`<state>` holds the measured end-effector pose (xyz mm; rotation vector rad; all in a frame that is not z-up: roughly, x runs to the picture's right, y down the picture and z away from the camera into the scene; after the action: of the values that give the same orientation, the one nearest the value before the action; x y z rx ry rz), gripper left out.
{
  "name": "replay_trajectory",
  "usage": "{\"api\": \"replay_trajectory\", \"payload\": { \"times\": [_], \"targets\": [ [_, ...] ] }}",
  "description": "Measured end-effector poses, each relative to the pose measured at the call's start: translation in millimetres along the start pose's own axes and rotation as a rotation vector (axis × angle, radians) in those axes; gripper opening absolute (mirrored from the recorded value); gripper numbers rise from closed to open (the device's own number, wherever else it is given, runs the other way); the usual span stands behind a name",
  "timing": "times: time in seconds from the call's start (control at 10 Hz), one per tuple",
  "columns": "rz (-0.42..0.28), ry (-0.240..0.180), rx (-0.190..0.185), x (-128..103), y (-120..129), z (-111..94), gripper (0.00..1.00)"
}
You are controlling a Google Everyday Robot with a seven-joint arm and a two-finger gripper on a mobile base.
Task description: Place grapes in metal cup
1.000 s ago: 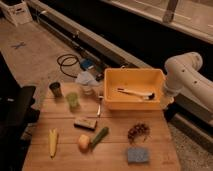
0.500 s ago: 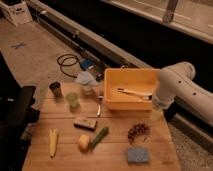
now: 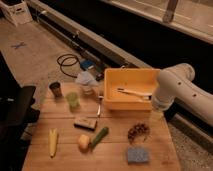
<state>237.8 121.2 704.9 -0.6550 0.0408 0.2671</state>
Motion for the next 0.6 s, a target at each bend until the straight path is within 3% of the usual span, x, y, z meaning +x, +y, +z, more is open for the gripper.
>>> {"api": "replay_trajectory", "payload": {
  "times": [0.3, 0.6],
  "targets": [
    [-0.031, 0.027, -0.045, -15.5, 7.7, 32.4, 0.63],
    [-0.067, -0.019, -0.107, -29.0, 18.4, 63.2, 0.63]
  ]
}}
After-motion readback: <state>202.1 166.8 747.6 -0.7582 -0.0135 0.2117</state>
